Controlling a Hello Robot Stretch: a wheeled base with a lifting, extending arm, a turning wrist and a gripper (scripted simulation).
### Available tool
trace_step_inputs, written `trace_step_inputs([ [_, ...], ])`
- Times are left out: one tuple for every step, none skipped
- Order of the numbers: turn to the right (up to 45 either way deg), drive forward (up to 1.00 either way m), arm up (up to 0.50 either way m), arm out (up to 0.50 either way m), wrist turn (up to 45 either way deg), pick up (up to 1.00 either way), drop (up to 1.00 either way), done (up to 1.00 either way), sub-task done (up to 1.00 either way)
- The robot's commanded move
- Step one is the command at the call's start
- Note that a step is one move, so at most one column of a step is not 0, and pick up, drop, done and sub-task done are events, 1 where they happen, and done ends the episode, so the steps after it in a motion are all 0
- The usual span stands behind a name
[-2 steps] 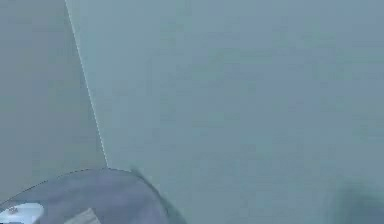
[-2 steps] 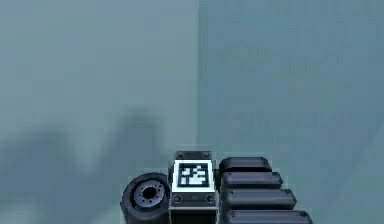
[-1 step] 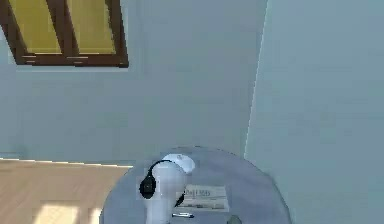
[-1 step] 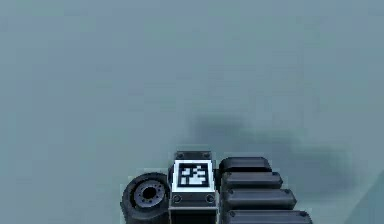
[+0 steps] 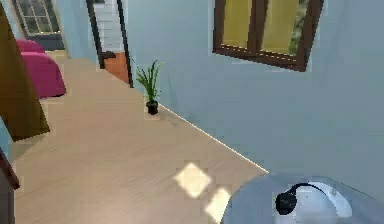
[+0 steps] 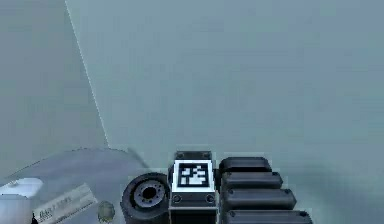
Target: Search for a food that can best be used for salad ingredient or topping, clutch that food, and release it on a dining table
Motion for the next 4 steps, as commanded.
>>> trace_step_inputs([
  [-33.0,0.0,0.0,0.0,0.0,0.0,0.0,0.0,0.0],
  [0.0,0.0,0.0,0.26,0.0,0.0,0.0,0.0,0.0],
  [0.0,0.0,0.0,0.0,45.0,0.0,0.0,0.0,0.0],
  [0.0,0.0,0.0,0.0,45.0,0.0,0.0,0.0,0.0],
])
